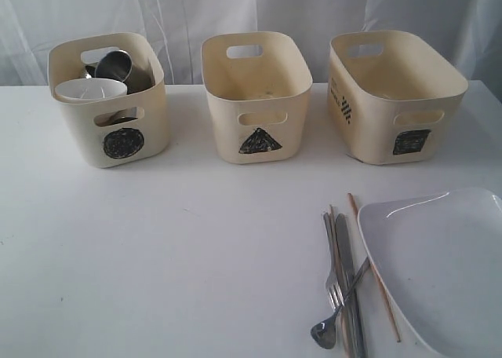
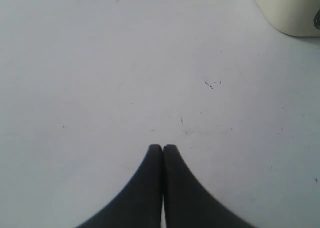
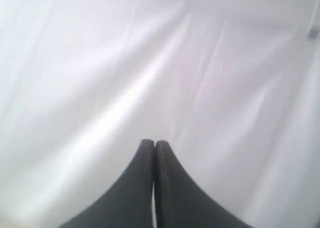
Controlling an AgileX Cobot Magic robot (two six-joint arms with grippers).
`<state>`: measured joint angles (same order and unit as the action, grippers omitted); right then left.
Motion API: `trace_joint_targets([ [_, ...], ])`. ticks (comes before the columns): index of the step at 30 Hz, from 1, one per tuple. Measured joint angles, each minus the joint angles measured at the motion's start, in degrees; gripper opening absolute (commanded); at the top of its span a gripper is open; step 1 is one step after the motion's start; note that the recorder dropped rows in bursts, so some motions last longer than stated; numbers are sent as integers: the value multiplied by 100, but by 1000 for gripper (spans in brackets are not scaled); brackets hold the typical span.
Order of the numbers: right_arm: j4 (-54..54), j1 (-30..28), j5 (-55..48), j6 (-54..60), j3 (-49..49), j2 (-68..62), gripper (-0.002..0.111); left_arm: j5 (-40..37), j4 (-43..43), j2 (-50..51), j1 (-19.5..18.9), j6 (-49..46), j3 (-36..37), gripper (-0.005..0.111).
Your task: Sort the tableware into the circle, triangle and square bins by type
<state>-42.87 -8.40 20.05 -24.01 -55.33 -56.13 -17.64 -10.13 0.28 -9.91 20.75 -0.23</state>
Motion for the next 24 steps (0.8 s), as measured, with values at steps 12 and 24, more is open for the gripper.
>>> trace_joint_targets([
  [12, 2393, 245, -6202, 759, -9, -3096, 0, 0, 0, 0, 0, 0, 0, 0],
  [24, 6629, 3060, -5433, 3256, -37, -3253, 0, 0, 0, 0, 0, 0, 0, 0],
])
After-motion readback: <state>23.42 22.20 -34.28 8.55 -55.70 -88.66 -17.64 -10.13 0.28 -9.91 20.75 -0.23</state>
